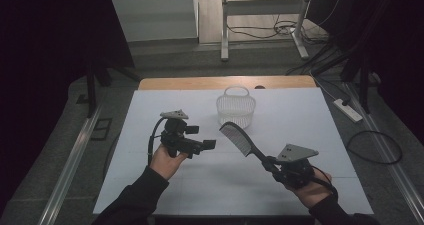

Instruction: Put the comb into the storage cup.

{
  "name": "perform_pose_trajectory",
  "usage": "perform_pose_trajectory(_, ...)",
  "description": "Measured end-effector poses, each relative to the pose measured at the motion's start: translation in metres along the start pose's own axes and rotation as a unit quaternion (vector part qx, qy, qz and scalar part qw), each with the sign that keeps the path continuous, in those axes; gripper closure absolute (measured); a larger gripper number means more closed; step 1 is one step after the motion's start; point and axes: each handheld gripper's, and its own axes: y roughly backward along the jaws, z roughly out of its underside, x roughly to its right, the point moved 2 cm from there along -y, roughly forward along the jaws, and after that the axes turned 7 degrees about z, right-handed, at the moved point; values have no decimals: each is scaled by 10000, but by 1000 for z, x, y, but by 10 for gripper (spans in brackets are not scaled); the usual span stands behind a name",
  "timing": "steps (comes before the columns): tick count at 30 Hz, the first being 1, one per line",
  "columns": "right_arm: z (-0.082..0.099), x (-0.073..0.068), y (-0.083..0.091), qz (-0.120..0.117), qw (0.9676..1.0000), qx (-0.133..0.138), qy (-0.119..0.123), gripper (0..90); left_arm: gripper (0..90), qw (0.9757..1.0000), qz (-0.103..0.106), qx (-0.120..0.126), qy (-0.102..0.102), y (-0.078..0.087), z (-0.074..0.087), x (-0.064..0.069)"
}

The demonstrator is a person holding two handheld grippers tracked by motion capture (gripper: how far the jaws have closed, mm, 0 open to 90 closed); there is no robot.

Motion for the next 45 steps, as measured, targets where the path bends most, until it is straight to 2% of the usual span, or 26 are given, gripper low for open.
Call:
perform_pose_trajectory(20,-6,-22,-4,-65,9991,193,359,722,0,9990,384,-129,182,-21,-14,-3)
perform_pose_trajectory(31,-7,-29,-5,-51,9982,265,527,722,0,9968,637,-55,475,-27,-20,-8)
perform_pose_trajectory(36,-8,-31,-5,-95,9979,295,575,722,2,9961,700,-120,518,-29,-20,-9)
perform_pose_trajectory(39,-7,-31,-5,-89,9976,300,619,722,77,9950,783,-128,601,-29,-20,-7)
perform_pose_trajectory(42,-7,-31,-5,-76,9975,309,626,722,238,9930,941,-136,698,-28,-20,-7)
perform_pose_trajectory(45,-7,-31,-5,-84,9973,326,648,722,393,9916,999,-168,801,-28,-19,-9)
